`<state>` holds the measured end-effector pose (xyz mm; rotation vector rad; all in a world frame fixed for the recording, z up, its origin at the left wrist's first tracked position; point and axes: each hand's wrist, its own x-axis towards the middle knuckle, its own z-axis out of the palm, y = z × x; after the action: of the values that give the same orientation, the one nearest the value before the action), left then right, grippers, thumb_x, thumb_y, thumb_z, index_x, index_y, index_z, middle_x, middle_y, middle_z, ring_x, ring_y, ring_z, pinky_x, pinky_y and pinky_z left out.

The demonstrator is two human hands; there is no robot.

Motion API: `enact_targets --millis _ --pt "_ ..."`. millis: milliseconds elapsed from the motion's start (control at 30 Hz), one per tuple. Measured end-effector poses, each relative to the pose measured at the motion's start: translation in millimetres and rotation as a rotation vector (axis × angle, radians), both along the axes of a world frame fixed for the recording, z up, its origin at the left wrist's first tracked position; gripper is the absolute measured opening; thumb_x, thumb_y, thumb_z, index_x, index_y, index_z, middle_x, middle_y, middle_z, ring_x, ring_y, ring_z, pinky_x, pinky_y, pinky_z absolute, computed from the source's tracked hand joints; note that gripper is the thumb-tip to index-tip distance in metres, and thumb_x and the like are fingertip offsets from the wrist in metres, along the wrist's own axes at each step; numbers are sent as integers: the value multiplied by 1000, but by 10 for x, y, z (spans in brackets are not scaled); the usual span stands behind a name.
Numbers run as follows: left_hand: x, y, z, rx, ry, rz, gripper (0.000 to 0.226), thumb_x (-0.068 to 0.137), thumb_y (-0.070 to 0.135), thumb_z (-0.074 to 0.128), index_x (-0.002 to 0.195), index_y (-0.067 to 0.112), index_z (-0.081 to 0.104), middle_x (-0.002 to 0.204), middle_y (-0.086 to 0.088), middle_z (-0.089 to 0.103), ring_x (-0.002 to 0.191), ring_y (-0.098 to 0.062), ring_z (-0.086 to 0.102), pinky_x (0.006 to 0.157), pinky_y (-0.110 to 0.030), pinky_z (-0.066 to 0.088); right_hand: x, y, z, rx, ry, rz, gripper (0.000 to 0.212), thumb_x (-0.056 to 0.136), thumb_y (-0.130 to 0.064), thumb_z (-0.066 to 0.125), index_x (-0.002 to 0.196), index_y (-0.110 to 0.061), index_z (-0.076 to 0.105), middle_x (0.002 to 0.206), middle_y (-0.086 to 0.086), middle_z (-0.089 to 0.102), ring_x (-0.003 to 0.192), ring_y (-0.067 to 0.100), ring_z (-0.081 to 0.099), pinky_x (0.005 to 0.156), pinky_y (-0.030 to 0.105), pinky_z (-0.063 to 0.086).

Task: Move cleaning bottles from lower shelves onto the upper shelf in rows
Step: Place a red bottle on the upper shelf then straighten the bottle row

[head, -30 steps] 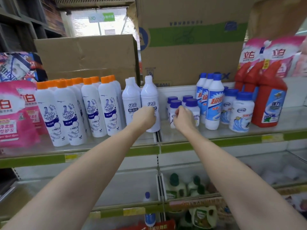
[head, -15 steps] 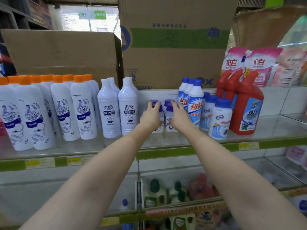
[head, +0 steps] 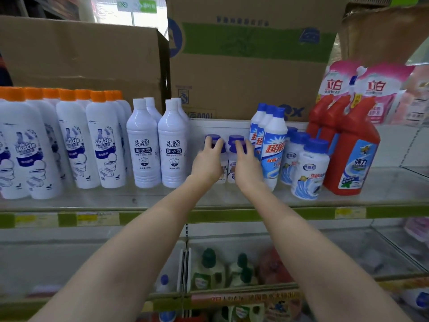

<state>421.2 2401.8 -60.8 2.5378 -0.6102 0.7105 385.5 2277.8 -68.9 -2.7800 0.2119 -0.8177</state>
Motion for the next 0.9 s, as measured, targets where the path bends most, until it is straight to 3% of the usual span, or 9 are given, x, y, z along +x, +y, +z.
enact_targets --millis 100,167,233,400,467,567,667,733,900 --pt "-33 16 85 -16 95 -5 69 74 6 77 131 20 41 135 -8 33 107 -39 49 82 -49 55 -73 -2 31 11 63 19 95 88 2 66 161 -21 9 169 8 -2 136 38 43 107 44 48" --pt "-52 -19 209 -64 152 10 57 79 9 70 130 17 47 133 -10 36 117 -36 40 91 -43 48 -133 -17 90 15 110 41 100 87 0 68 161 -24 6 168 8 -3 138 39 40 107 45 46" --pt "-96 -51 367 -93 172 26 43 84 13 63 126 15 54 126 -12 43 119 -35 38 91 -34 38 -206 -31 166 -2 127 55 98 87 -2 69 160 -26 9 168 8 -1 138 40 38 105 48 46" --pt "-262 14 542 -41 108 -25 33 87 4 59 120 5 61 121 -15 50 116 -34 43 89 -35 38 -430 -54 336 64 25 68 75 86 0 69 150 -17 34 163 8 18 133 37 42 100 46 49" --pt "-332 29 550 -40 92 -63 29 86 1 57 114 3 63 117 -15 55 110 -32 49 83 -35 41 -542 -93 390 108 0 105 65 86 -4 71 145 -12 42 153 10 34 132 34 45 103 45 47" --pt "-476 -2 556 -36 115 -120 29 84 1 56 110 4 66 111 -13 65 94 -27 58 73 -34 47 -765 -186 435 168 -26 113 45 91 -4 64 134 -9 52 134 10 50 119 31 53 90 39 47" --pt "-625 -125 518 -22 145 -182 28 86 5 58 113 5 65 110 -11 69 91 -26 61 72 -32 46 -985 -315 366 185 -7 88 25 95 -7 55 120 -8 55 124 13 56 110 33 55 87 39 47" --pt "-712 -244 465 -47 162 -194 23 90 9 61 112 5 64 107 -9 69 90 -22 60 72 -30 43 -1082 -418 282 185 5 48 24 94 -7 53 118 -8 55 124 16 56 112 37 55 92 46 49" --pt "-868 -588 220 -214 253 -226 17 90 15 66 106 9 64 95 -1 65 91 -19 63 81 -34 52 -1277 -791 129 233 -78 -59 25 91 -6 59 116 -3 55 123 20 54 112 38 54 89 42 44"
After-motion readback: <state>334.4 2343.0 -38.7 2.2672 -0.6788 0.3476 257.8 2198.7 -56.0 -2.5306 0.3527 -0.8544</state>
